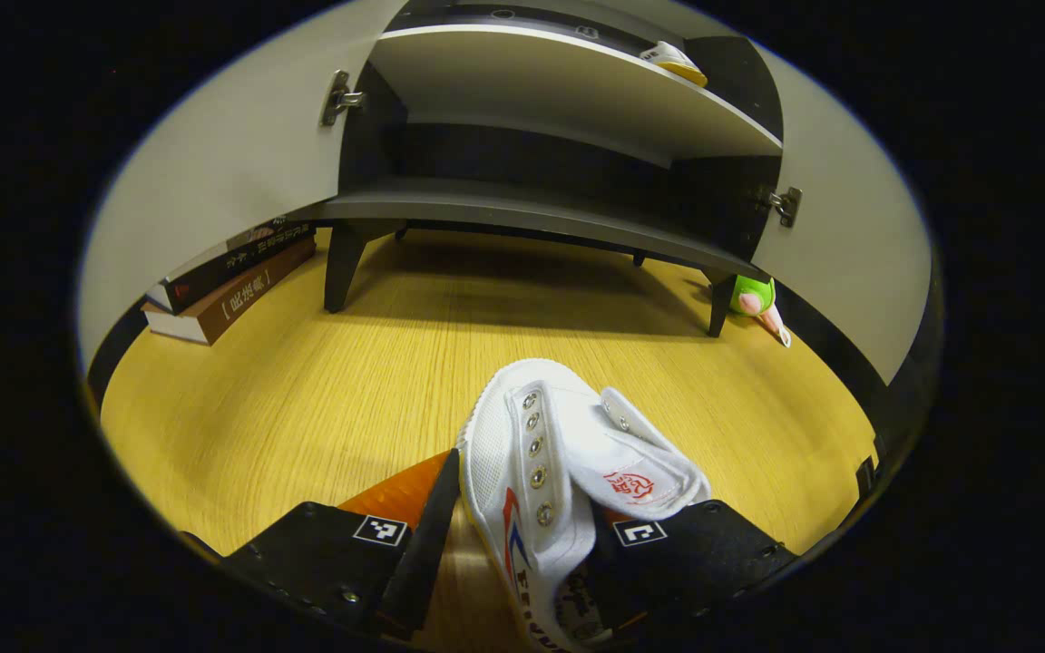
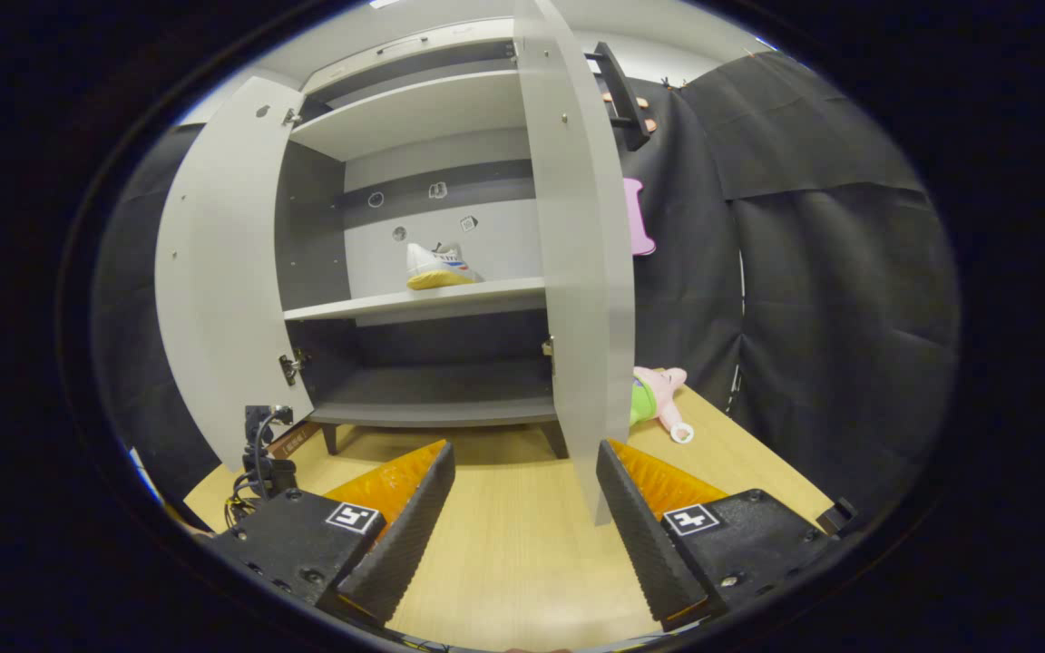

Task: Grab one shoe with the right hand and put it into the shoe cabinet, grab the other shoe with the left hand and put it into the shoe cabinet; then close the right door with the right hand and the left door with the left hand.

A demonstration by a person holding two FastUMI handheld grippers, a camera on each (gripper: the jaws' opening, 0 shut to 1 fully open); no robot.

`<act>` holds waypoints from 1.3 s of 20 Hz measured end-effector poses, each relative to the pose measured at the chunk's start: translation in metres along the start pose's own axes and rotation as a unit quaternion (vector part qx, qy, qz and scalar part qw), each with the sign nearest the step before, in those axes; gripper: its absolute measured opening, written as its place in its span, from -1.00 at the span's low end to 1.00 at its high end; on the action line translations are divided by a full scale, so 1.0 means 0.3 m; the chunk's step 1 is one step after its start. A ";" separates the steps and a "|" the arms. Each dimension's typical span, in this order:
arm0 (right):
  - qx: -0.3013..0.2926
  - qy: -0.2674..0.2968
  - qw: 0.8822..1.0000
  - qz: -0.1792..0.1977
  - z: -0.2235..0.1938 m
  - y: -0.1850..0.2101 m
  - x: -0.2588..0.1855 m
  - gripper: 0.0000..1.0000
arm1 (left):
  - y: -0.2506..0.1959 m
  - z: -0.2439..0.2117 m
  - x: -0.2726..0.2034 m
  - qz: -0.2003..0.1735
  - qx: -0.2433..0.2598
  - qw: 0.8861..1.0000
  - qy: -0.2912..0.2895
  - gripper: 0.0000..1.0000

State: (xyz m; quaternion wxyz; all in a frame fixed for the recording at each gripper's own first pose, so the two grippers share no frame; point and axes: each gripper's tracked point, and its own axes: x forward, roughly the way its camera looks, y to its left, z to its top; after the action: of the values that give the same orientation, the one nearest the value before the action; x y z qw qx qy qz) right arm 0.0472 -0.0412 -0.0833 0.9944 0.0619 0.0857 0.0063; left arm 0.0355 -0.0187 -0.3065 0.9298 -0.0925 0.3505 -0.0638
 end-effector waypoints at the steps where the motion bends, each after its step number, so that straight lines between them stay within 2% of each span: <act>1: -0.001 0.003 1.000 0.002 -0.004 0.002 0.004 0.97 | -0.004 -0.003 -0.003 0.000 -0.007 1.000 0.000 0.53; 2: -0.001 0.004 1.000 0.003 -0.006 0.006 0.012 0.97 | -0.002 0.000 -0.001 0.003 -0.005 1.000 -0.002 0.41; 3: -0.001 0.007 1.000 0.006 -0.008 0.011 0.017 0.97 | 0.020 0.016 -0.021 0.016 -0.005 1.000 -0.011 0.42; 4: -0.001 0.009 1.000 0.008 -0.010 0.015 0.018 0.97 | 0.018 0.007 0.004 0.020 -0.011 1.000 -0.008 0.04; 5: -0.001 0.010 1.000 0.011 -0.011 0.019 0.021 0.97 | 0.027 0.012 -0.007 0.028 -0.014 0.999 -0.012 -0.24; 6: -0.003 0.011 1.000 0.013 -0.012 0.021 0.022 0.97 | 0.040 0.014 0.004 0.039 -0.018 0.999 -0.014 -0.45; 8: -0.006 0.010 1.000 0.018 -0.006 0.033 0.022 0.97 | 0.041 0.011 -0.037 0.053 -0.019 0.998 -0.016 -0.51; 9: -0.008 0.009 1.000 0.020 -0.005 0.037 0.020 0.97 | 0.033 0.027 -0.086 0.050 -0.015 0.998 -0.020 -0.89; 10: -0.011 0.008 1.000 0.022 -0.003 0.042 0.018 0.98 | 0.020 0.043 -0.117 0.047 -0.017 0.998 -0.028 -0.79; 13: -0.019 0.004 0.999 0.030 0.001 0.067 0.017 0.97 | -0.031 0.170 -0.300 0.052 -0.028 0.996 -0.069 -0.79; 17: -0.023 0.005 0.998 0.051 -0.004 0.116 0.014 0.97 | -0.118 0.471 -0.503 0.044 -0.015 0.989 -0.142 -0.79; 19: -0.025 0.004 0.998 0.063 -0.003 0.142 0.010 0.97 | -0.128 0.664 -0.558 0.063 -0.008 0.981 -0.185 -0.79; 23: -0.032 0.003 0.996 0.081 0.002 0.188 -0.015 0.97 | -0.187 1.076 -0.543 0.060 0.002 0.971 -0.232 -0.80; 26: -0.038 0.001 0.996 0.085 0.012 0.199 -0.022 0.97 | -0.210 1.343 -0.429 0.042 -0.006 0.975 -0.217 -0.80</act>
State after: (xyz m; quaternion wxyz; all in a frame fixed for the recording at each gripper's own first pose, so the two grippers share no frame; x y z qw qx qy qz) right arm 0.0411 0.0174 -0.0713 0.9918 0.0316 0.0807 0.0941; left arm 0.2034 -0.0052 0.0866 0.9850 -0.0946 0.1441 -0.0015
